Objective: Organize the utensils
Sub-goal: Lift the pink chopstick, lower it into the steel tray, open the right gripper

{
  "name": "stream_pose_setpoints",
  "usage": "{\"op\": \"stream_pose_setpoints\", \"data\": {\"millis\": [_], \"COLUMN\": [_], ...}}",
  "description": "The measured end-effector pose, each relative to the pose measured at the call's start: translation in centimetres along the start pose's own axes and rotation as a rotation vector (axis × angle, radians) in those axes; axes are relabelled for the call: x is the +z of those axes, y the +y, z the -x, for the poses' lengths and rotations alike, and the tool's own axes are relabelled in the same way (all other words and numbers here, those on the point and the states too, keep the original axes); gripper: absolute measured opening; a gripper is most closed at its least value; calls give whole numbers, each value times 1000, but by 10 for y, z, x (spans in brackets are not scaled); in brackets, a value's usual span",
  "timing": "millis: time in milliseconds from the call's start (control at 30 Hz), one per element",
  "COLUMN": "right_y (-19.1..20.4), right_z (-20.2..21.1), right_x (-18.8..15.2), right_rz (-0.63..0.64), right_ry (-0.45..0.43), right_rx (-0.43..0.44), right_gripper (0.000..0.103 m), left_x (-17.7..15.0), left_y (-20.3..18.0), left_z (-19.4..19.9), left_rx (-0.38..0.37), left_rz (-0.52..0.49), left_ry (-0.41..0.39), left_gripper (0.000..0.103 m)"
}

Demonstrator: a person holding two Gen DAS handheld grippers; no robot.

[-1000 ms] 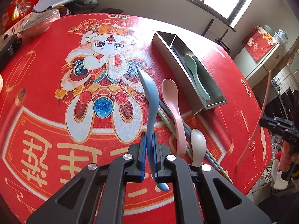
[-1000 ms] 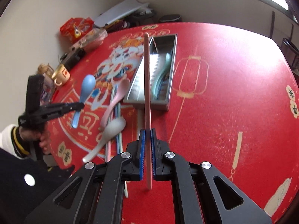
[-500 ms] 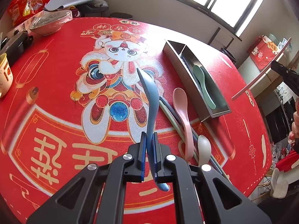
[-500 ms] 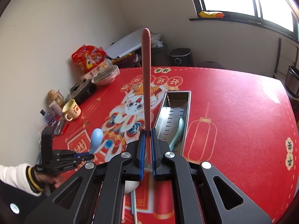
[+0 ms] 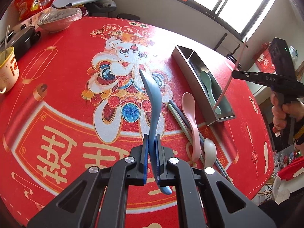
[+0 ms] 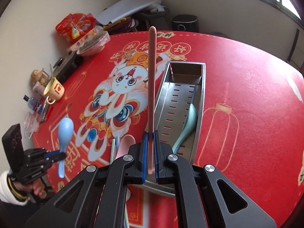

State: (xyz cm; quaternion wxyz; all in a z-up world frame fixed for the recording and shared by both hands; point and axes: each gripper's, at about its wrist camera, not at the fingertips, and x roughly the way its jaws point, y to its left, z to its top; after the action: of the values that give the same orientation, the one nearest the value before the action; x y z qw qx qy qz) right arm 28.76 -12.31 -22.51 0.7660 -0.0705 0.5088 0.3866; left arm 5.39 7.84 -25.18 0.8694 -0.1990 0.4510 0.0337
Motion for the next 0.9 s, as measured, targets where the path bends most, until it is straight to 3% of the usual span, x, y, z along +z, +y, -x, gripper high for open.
{"op": "stream_pose_setpoints", "data": {"millis": [233,567,833,867,900], "right_y": [-14,-20,-14,-14,-14], "right_z": [-59,-106,-55,-46,-37], "right_x": [25,17,9,5,-1], "right_rz": [-101,-170,-209,-209,-212], "right_ry": [77,165,27,4,-20], "right_rx": [-80,-203,-199,-205,-208], "right_gripper": [6,6,10,12,27], "left_x": [-1,-5,7,10,12], "left_y": [5,12,-2,-5,-8], "left_z": [3,6,6,5,3], "left_rx": [-3,10,-38,-47,-56], "left_rz": [22,46,34,32,29], "left_ry": [-4,5,1,2,2], "left_gripper": [6,6,6,6,6]}}
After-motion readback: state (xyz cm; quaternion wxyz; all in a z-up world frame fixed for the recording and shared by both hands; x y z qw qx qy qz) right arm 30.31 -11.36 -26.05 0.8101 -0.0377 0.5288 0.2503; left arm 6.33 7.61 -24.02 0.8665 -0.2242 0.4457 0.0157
